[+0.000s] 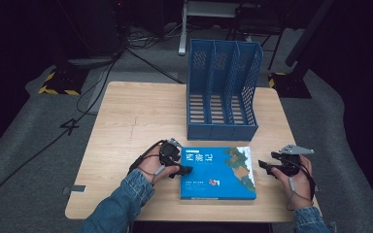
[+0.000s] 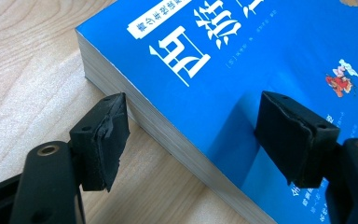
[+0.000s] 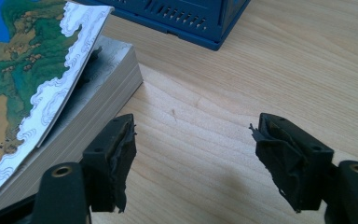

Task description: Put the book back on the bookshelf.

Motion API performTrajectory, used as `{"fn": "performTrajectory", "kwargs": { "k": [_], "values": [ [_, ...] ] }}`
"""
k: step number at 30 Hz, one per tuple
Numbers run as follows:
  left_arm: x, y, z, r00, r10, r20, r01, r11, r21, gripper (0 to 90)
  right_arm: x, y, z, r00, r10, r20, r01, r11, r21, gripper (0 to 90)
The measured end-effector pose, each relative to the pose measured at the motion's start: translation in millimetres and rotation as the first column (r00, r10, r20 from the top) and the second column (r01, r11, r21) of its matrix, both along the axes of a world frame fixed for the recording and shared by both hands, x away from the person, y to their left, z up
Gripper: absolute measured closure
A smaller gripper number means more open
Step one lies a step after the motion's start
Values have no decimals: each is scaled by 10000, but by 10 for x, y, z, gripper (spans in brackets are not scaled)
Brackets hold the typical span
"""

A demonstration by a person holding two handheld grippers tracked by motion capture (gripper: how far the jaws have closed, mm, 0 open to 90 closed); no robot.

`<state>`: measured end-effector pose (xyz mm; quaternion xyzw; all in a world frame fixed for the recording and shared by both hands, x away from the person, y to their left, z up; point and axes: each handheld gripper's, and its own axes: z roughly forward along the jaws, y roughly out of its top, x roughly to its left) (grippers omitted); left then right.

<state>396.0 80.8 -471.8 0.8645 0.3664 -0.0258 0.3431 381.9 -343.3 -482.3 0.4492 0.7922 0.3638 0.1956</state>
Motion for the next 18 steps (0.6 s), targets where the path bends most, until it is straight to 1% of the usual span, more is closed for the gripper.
{"fn": "performTrajectory", "kwargs": {
  "k": [2, 3, 5, 8, 10, 12, 14, 16, 17, 18],
  "values": [
    [-3, 2, 8, 10000, -20, 60, 19, 10000, 58, 285, 0, 1, 4, 10000, 14, 0, -14, 10000, 19, 295],
    [-10, 0, 26, 9998, -32, 185, 30, 9999, 119, 285, 2, 1, 5, 10000, 24, 16, -24, 10000, 23, 292],
    [-25, 2, 51, 9989, -165, 435, 155, 9996, 220, 316, 11, 3, -5, 10000, -16, 50, 17, 10000, -50, 283],
    [-34, 13, 74, 9979, -241, 597, 229, 9995, 197, 355, 18, 5, -2, 9999, -13, 100, 14, 10000, -50, 278],
    [-48, 27, 120, 9960, -317, 834, 303, 9994, 174, 377, 21, 9, 0, 9999, -8, 140, 9, 10000, -65, 277],
    [-67, 30, 163, 9932, -364, 1104, 354, 9993, 111, 425, 28, 17, -7, 9999, 19, 126, -18, 10000, -75, 277],
    [-99, 15, 223, 9903, -450, 1317, 483, 9986, -225, 442, 32, 24, -10, 9999, 32, 167, -30, 9999, -148, 277],
    [-125, 1, 270, 9862, -649, 1523, 723, 9964, -436, 467, 35, 35, -5, 9997, 80, 226, -76, 9999, -143, 277],
    [-136, -10, 279, 9863, -686, 1499, 777, 9954, -556, 469, 37, 39, -3, 9996, 109, 276, -105, 9999, -136, 277],
    [-139, -18, 275, 9857, -710, 1531, 804, 9952, -565, 469, 36, 44, 2, 9995, 120, 308, -115, 9998, -165, 277]
  ]
}}
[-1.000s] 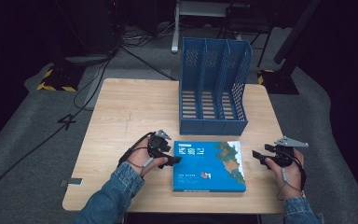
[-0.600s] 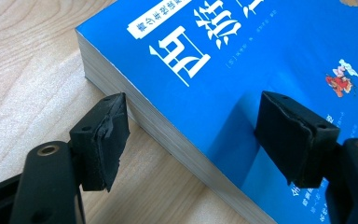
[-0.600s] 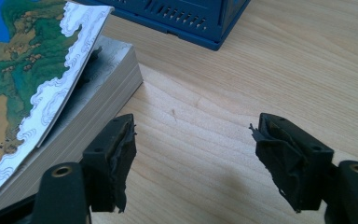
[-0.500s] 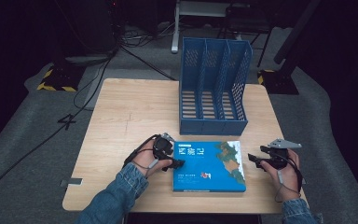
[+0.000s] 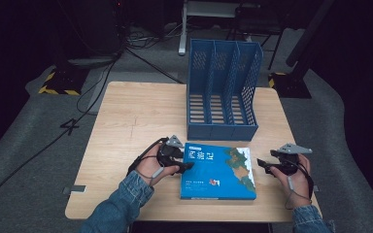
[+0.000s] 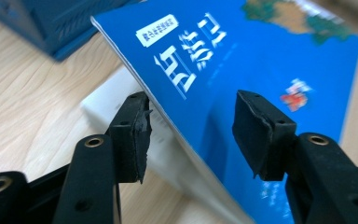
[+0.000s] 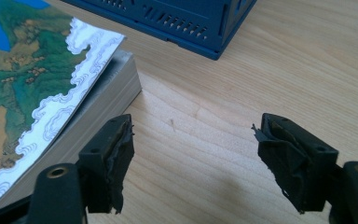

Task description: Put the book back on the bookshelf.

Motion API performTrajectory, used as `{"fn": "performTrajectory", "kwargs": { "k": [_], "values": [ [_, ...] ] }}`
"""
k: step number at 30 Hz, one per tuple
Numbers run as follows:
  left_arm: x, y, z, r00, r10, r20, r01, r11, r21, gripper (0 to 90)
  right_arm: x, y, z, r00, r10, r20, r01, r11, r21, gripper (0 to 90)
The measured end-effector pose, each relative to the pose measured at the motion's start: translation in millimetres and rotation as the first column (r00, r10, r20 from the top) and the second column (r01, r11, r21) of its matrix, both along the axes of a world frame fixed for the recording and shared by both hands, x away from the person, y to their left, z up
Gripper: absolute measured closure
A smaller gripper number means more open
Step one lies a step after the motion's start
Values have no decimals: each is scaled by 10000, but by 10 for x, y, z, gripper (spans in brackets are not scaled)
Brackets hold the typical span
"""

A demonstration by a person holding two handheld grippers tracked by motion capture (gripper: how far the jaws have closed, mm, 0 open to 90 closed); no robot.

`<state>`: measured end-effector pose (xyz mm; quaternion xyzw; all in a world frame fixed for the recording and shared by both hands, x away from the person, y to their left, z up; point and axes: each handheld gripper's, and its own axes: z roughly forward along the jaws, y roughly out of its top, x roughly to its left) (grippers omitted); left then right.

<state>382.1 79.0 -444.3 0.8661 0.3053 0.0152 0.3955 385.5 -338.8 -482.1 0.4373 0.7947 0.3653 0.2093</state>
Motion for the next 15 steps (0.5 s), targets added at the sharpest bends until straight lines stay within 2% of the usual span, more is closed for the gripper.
{"fn": "performTrajectory", "kwargs": {
  "k": [3, 5, 6, 9, 11, 13, 15],
  "values": [
    [10, -34, -84, 10000, -42, -52, 43, 9999, 158, 436, -4, 14, 6, 10000, 28, 54, -28, 10000, -19, 277],
    [6, -87, -192, 9998, -140, 131, 133, 9984, 549, 378, -7, 41, 4, 9998, 76, 177, -73, 9997, -215, 277],
    [8, -97, -199, 9998, -147, 148, 137, 9977, 658, 368, -10, 57, 5, 9995, 148, 261, -140, 9995, -278, 275],
    [41, -73, -165, 9999, -65, -112, 68, 9994, 330, 391, -28, 112, 16, 9981, 387, 475, -367, 9984, -427, 260],
    [47, -45, -105, 9999, -160, 11, 160, 9999, -17, 489, -46, 137, 20, 9974, 498, 514, -471, 9975, -529, 260],
    [44, -49, -53, 9992, -243, 322, 258, 9985, -481, 505, -53, 145, 25, 9969, 599, 519, -571, 9969, -542, 260],
    [42, -91, -37, 9950, 36, 993, 37, 9974, -723, 462, -60, 145, 28, 9967, 592, 551, -563, 9971, -521, 259]
  ]
}}
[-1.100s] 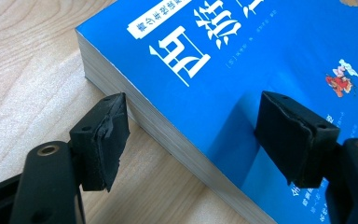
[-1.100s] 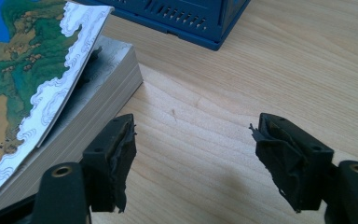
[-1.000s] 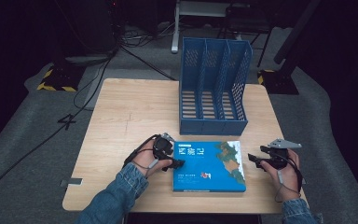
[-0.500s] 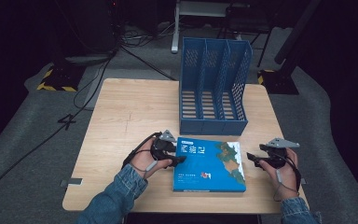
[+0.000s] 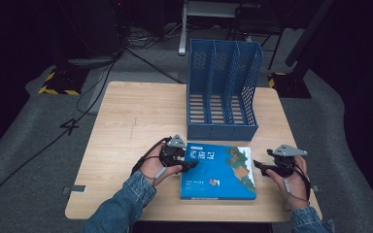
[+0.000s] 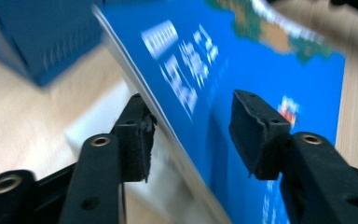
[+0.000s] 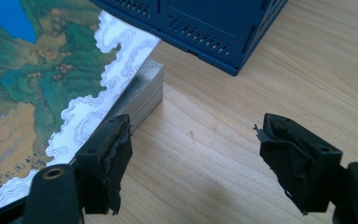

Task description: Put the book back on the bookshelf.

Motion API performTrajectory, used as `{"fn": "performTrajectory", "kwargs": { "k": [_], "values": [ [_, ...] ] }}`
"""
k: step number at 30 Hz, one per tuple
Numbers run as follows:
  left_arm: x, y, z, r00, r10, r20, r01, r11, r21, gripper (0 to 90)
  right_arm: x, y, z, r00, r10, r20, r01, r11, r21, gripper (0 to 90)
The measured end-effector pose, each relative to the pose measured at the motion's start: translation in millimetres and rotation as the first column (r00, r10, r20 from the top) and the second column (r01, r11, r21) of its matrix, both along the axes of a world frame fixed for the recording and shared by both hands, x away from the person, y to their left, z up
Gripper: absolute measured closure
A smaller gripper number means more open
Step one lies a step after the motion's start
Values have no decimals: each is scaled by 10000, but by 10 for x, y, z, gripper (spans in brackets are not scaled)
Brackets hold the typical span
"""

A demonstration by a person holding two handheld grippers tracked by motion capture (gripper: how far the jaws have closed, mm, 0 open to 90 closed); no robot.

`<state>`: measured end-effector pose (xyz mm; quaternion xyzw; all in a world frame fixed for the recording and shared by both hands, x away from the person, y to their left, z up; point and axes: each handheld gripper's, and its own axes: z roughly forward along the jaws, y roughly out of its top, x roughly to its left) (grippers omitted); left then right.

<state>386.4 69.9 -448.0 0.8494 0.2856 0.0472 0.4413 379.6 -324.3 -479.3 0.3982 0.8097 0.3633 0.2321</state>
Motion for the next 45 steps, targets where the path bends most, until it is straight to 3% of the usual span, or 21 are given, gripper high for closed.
{"fn": "performTrajectory", "kwargs": {
  "k": [3, 5, 8, 9, 10, 12, 14, 16, 18, 20, 22, 24, 27, 30, 35, 36, 39, 43, 45],
  "values": [
    [1, -33, -75, 10000, -21, 15, 20, 9993, 383, 442, -12, -11, 0, 10000, 0, 7, 0, 10000, 14, 259],
    [-20, -50, -82, 10000, 49, 19, -49, 9999, 124, 470, -21, -13, 5, 10000, -59, -3, 59, 10000, 10, 258],
    [-33, -31, -31, 9986, -58, -529, 24, 9979, -648, 573, -37, 9, 15, 9999, -16, 109, 17, 10000, -87, 256],
    [-29, -13, -39, 9976, -167, -677, 128, 9982, -580, 632, -44, 28, 20, 9999, 66, 134, -65, 9999, -100, 256],
    [-20, 14, -62, 9943, -171, -1055, 153, 9997, -183, 667, -49, 43, 23, 9999, 110, 116, -109, 9999, -119, 256],
    [-20, 50, -70, 9927, 54, -1201, -21, 9996, 277, 663, -57, 79, 27, 9995, 281, 129, -279, 9994, -182, 255],
    [-30, 77, -18, 9914, 23, -1306, 18, 9995, 312, 670, -61, 107, 29, 9992, 403, 57, -401, 9989, -234, 254],
    [-55, 68, 23, 9873, -397, -1535, 434, 9988, 207, 689, -59, 126, 26, 9989, 472, 58, -471, 9985, -279, 256],
    [-64, 46, 23, 9881, -626, -1405, 661, 9976, 199, 633, -59, 132, 39, 9988, 467, 121, -463, 9985, -289, 256],
    [-82, -42, -54, 9914, -941, -908, 973, 9948, 314, 587, -61, 129, 58, 9987, 483, 190, -478, 9985, -247, 255],
    [-82, -78, -130, 9904, -911, -1040, 965, 9942, 478, 586, -72, 122, 106, 9981, 437, 439, -433, 9990, -105, 255],
    [-71, -69, -198, 9829, -689, -1709, 756, 9966, 334, 619, -90, 119, 157, 9974, 391, 603, -392, 9992, 12, 254],
    [-67, -42, -174, 9765, -708, -2034, 781, 9965, 285, 670, -120, 133, 216, 9957, 472, 797, -481, 9988, 98, 245],
    [-69, -54, -162, 9775, -687, -1996, 796, 9957, 470, 685, -144, 176, 243, 9937, 639, 919, -659, 9976, 193, 241],
    [-60, -55, -144, 9752, -765, -2079, 873, 9952, 433, 729, -185, 263, 278, 9903, 970, 993, -1011, 9942, 364, 242],
    [-60, -58, -131, 9751, -784, -2073, 889, 9952, 421, 749, -207, 307, 301, 9905, 1126, 789, -1169, 9918, 523, 265],
    [-62, -64, -115, 9748, -784, -2087, 887, 9953, 401, 771, -226, 357, 320, 9882, 1291, 824, -1346, 9888, 646, 251],
    [-67, -68, -21, 9668, -828, -2418, 915, 9955, 248, 802, -282, 493, 361, 9837, 1710, 551, -1755, 9801, 924, 196],
    [-75, -88, 44, 9665, -825, -2432, 919, 9954, 276, 810, -323, 554, 387, 9796, 1961, 444, -1995, 9754, 933, 205]
  ]
}}
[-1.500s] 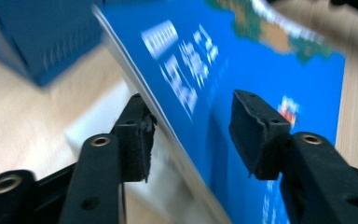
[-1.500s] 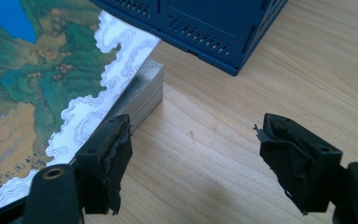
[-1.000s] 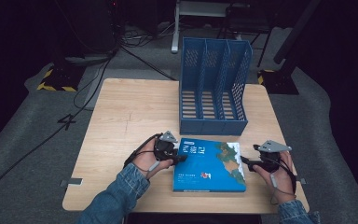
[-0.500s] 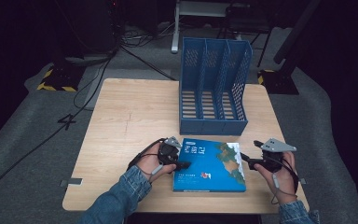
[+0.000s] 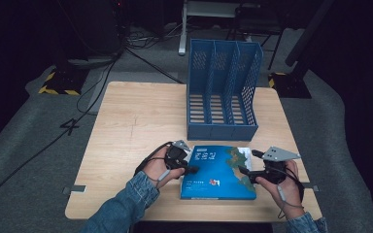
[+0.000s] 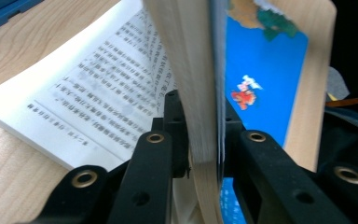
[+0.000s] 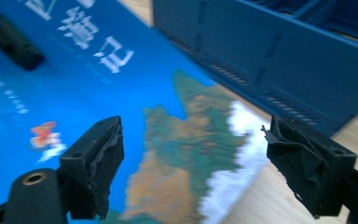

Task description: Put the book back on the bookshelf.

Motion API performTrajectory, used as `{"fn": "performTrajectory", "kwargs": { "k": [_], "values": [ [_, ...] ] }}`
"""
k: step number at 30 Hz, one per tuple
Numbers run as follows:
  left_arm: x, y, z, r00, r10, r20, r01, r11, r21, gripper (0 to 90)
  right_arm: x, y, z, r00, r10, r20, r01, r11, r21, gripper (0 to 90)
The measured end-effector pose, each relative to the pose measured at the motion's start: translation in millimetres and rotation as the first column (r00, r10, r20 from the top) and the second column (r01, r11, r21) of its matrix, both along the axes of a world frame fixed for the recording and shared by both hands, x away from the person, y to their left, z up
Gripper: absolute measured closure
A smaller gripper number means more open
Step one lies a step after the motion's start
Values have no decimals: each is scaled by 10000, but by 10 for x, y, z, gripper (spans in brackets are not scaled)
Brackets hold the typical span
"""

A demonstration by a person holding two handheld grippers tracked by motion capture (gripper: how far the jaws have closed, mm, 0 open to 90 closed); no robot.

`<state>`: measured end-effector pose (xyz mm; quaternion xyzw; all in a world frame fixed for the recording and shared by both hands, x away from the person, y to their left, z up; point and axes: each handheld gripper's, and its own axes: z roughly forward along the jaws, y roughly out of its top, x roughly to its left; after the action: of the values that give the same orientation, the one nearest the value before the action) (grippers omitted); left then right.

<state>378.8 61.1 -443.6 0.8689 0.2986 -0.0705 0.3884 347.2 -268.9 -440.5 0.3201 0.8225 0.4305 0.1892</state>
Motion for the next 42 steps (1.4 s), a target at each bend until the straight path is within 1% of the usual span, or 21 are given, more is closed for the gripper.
{"fn": "performTrajectory", "kwargs": {
  "k": [2, 3, 7, 9, 12, 15, 16, 18, 22, 23, 25, 28, 31, 33, 34, 35, 36, 38, 39, 41, 42],
  "values": [
    [-9, -22, 49, 10000, -10, 85, 10, 10000, 36, 814, -63, 76, 40, 9995, 329, 2, -329, 9995, -23, 225],
    [-10, -36, 81, 10000, 0, 96, 0, 10000, -9, 819, -135, 158, 86, 9979, 628, 132, -628, 9980, 23, 222],
    [9, -69, 152, 10000, -27, 26, 27, 10000, 16, 820, -221, 238, 137, 9963, 799, 331, -804, 9966, 162, 195],
    [23, -98, 204, 10000, -48, -6, 48, 9999, 90, 821, -295, 288, 156, 9948, 926, 413, -931, 9956, 80, 194],
    [37, -146, 280, 9999, -98, -111, 99, 9999, 117, 821, -381, 353, 151, 9937, 936, 622, -943, 9955, 84, 162],
    [32, -181, 339, 9998, -171, -114, 172, 9998, 86, 821, -446, 464, 113, 9897, 1111, 906, -1112, 9938, -30, 159],
    [32, -181, 339, 9998, -171, -114, 172, 9998, 86, 821, -446, 464, 113, 9897, 1111, 906, -1112, 9938, -30, 159],
    [24, -192, 376, 9998, -196, -85, 197, 9998, 37, 821, -487, 542, 91, 9826, 1389, 1237, -1395, 9902, -41, 160],
    [16, -219, 446, 9996, -266, -31, 266, 9996, 28, 821, -592, 695, 84, 9715, 1776, 1570, -1764, 9841, -216, 159],
    [18, -231, 464, 9996, -290, -44, 290, 9996, -4, 821, -630, 747, 74, 9678, 1860, 1698, -1834, 9825, -311, 159],
    [31, -259, 509, 9992, -366, -137, 366, 9993, -20, 821, -693, 830, 47, 9607, 2085, 1835, -1982, 9775, -726, 160],
    [46, -293, 547, 9989, -423, -211, 422, 9991, -65, 821, -742, 906, -12, 9590, 2186, 1806, -1987, 9724, -1221, 166],
    [59, -316, 550, 9985, -470, -283, 465, 9988, -164, 821, -771, 947, -55, 9525, 2144, 2162, -1846, 9713, -1498, 161],
    [65, -322, 548, 9981, -537, -295, 531, 9984, -180, 820, -778, 986, -88, 9468, 2223, 2328, -1825, 9665, -1806, 159],
    [66, -324, 547, 9981, -542, -300, 537, 9984, -188, 820, -784, 1023, -118, 9464, 2307, 2260, -1860, 9614, -2027, 160],
    [66, -324, 547, 9981, -542, -300, 537, 9984, -188, 821, -784, 1023, -118, 9464, 2307, 2260, -1860, 9614, -2027, 160],
    [64, -324, 547, 9980, -545, -309, 539, 9984, -183, 821, -792, 1051, -140, 9459, 2352, 2233, -1861, 9575, -2204, 161],
    [54, -323, 547, 9983, -517, -286, 512, 9985, -176, 821, -813, 1129, -189, 9418, 2463, 2287, -1714, 9372, -3038, 160],
    [47, -322, 546, 9984, -492, -286, 486, 9986, -204, 821, -828, 1192, -232, 9323, 2737, 2364, -1800, 9182, -3529, 168],
    [33, -320, 538, 9986, -445, -286, 440, 9989, -177, 820, -844, 1240, -271, 9226, 2870, 2578, -1695, 9018, -3975, 156],
    [32, -318, 530, 9987, -416, -301, 410, 9990, -194, 821, -855, 1265, -294, 9132, 2939, 2822, -1559, 8919, -4245, 156]
  ]
}}
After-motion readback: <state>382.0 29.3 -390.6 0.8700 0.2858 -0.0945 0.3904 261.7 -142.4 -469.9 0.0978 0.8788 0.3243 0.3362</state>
